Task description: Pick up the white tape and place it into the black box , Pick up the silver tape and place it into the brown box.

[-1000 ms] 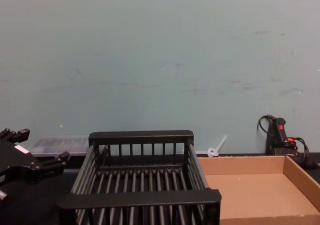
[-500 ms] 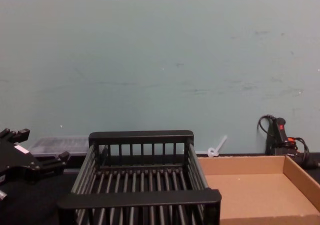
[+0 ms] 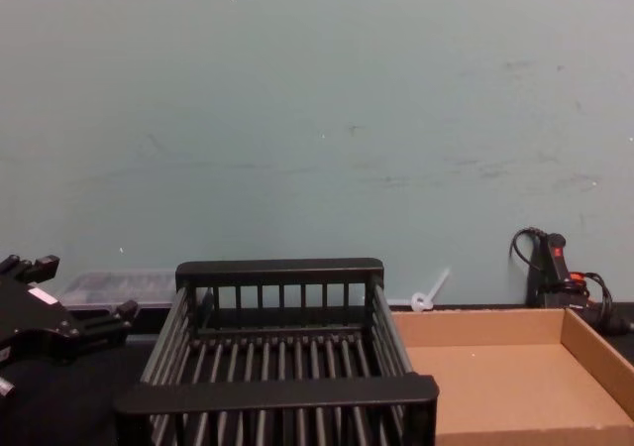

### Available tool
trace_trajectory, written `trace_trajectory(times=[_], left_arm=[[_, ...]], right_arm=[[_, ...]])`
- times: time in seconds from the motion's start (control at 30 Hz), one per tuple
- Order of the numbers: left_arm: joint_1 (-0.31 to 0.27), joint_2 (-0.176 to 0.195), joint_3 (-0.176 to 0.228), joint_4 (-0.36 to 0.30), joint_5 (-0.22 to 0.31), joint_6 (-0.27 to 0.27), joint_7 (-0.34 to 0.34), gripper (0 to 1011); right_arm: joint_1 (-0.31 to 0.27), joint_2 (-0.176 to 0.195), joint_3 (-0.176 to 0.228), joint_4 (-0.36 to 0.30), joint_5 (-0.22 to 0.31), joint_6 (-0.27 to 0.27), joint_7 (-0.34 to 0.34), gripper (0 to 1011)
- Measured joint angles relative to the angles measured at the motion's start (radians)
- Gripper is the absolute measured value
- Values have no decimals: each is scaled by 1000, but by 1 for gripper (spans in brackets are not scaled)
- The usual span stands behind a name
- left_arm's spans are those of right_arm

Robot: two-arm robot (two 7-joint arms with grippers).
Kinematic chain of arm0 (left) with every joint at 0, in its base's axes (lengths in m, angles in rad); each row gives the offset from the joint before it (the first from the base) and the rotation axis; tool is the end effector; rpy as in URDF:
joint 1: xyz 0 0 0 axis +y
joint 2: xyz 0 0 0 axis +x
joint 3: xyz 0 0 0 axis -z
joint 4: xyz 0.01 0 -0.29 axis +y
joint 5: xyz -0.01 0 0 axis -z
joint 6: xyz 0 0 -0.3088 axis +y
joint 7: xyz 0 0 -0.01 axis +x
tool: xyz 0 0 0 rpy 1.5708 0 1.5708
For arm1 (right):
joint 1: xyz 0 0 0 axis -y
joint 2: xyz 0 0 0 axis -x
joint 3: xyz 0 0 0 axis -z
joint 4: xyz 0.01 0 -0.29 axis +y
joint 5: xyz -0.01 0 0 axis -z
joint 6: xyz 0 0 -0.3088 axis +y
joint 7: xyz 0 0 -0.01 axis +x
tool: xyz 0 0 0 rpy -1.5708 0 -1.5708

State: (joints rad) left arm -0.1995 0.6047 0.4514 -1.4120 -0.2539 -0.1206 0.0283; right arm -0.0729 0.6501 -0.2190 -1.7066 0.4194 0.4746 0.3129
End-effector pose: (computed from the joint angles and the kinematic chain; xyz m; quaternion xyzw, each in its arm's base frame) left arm 0.3581 0.0827 -0.3023 0.1415 -0.1325 0.5799 0.7913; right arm 0.2993 -0.1001 -0.2744 -0.2607 0.1370 -0.4745 0.8295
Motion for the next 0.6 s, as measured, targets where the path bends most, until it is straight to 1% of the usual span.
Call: trace_trajectory(times=[0.6], left_arm=[[0,0,0,0,0,0,0,1001]], right_arm=[[9,-8,-8,14,0,4,17,1002]])
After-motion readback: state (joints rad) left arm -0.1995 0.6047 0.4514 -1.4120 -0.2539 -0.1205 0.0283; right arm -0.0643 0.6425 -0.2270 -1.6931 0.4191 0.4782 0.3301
